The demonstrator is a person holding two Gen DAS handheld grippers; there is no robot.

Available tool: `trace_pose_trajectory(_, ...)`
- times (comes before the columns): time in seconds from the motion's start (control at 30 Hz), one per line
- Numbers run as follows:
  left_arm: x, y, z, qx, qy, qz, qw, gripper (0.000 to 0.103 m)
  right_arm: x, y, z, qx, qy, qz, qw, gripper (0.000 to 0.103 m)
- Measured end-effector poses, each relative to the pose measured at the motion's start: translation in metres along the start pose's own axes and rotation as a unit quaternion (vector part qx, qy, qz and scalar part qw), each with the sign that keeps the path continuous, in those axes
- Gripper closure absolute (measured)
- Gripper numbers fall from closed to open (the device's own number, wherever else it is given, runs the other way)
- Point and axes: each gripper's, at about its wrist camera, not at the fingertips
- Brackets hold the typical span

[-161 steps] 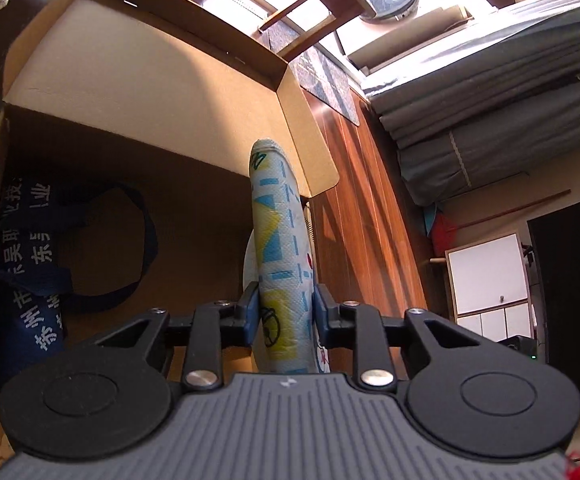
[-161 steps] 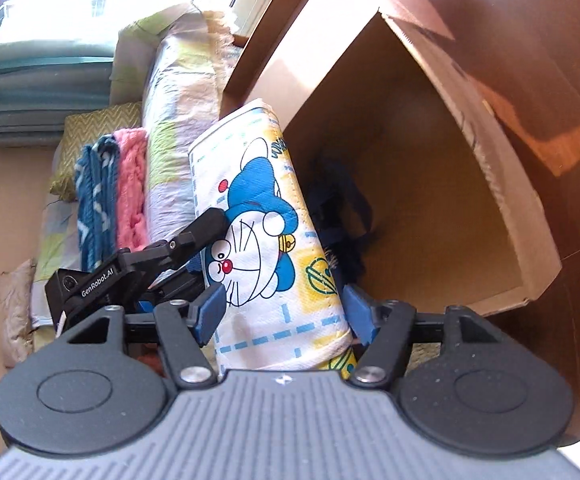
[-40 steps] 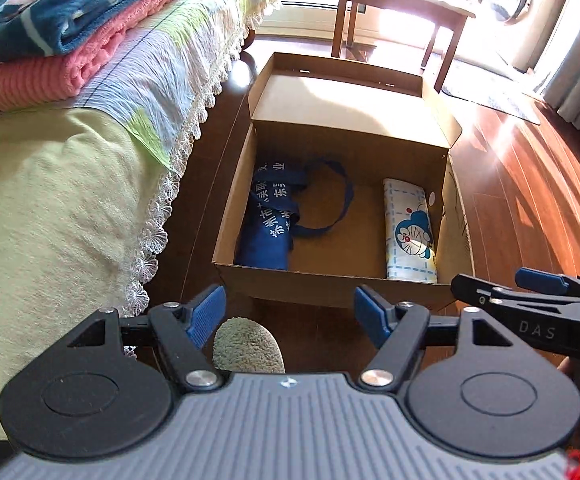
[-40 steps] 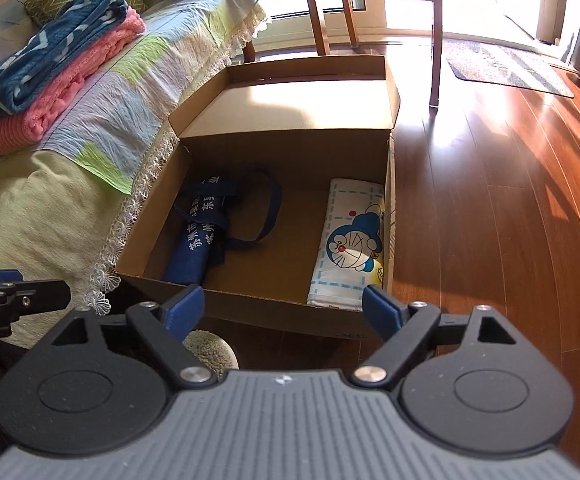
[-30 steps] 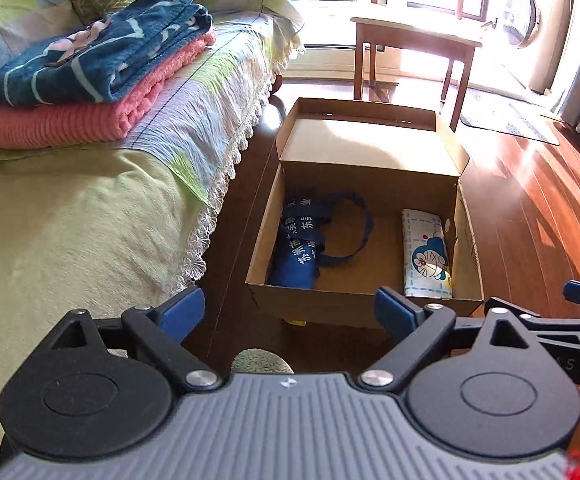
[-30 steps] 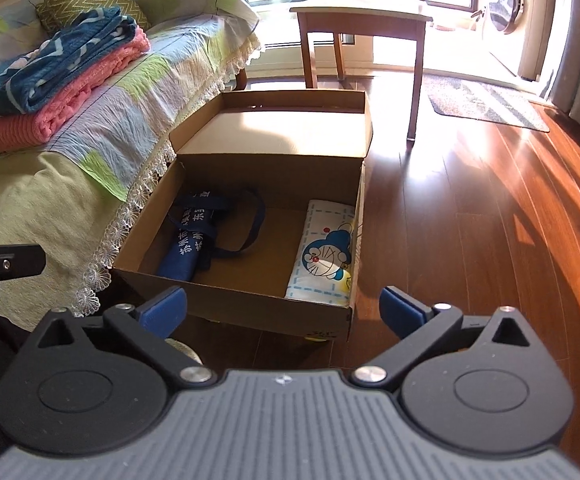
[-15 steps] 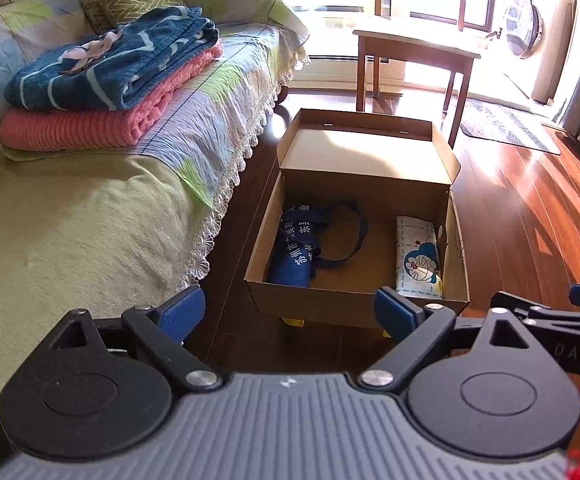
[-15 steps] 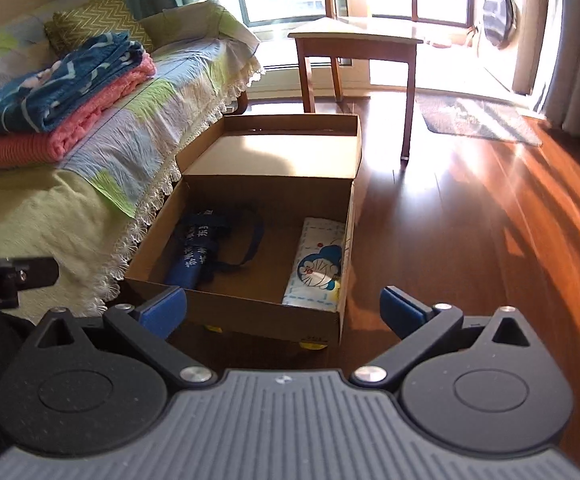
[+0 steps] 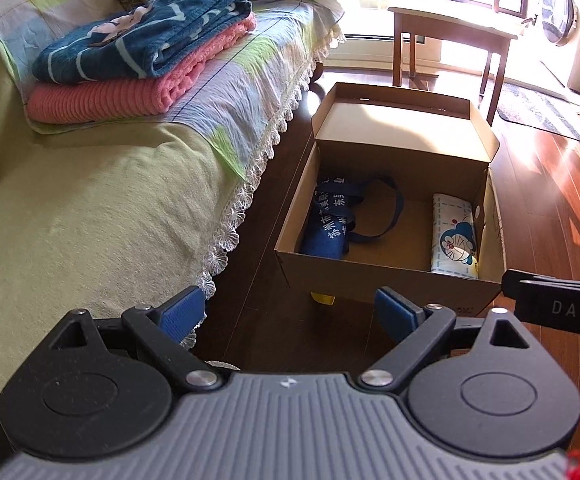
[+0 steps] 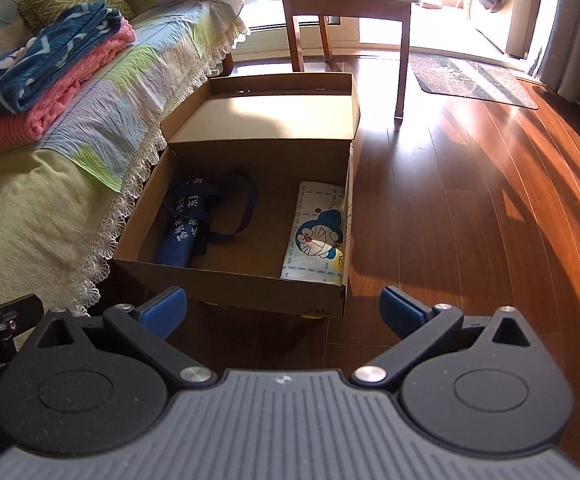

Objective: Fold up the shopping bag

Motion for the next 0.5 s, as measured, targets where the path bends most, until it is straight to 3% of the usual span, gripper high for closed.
trace_pose_trajectory(0.27, -0.001, -0.023, -0.009, -0.017, -0.014, 0.001, 0.9998, 0.01, -0.007, -0.028, 0.006, -0.033, 0.006, 0.016, 0.999, 0.001)
trace_pose_trajectory(0.5, 0.002, -0.044, -0.022, -0.03, -0.034, 0.027, 0.9986, 0.01, -0.012, -0.046, 0.004, -0.064, 0.001, 0.033, 0.997, 0.001)
Point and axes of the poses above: each gripper's, at about its wrist camera, not at the fingertips, and y roughly against the way its jaws point, x to its right, z to its underside, and after that the axes turned 2 degrees about z, right-handed
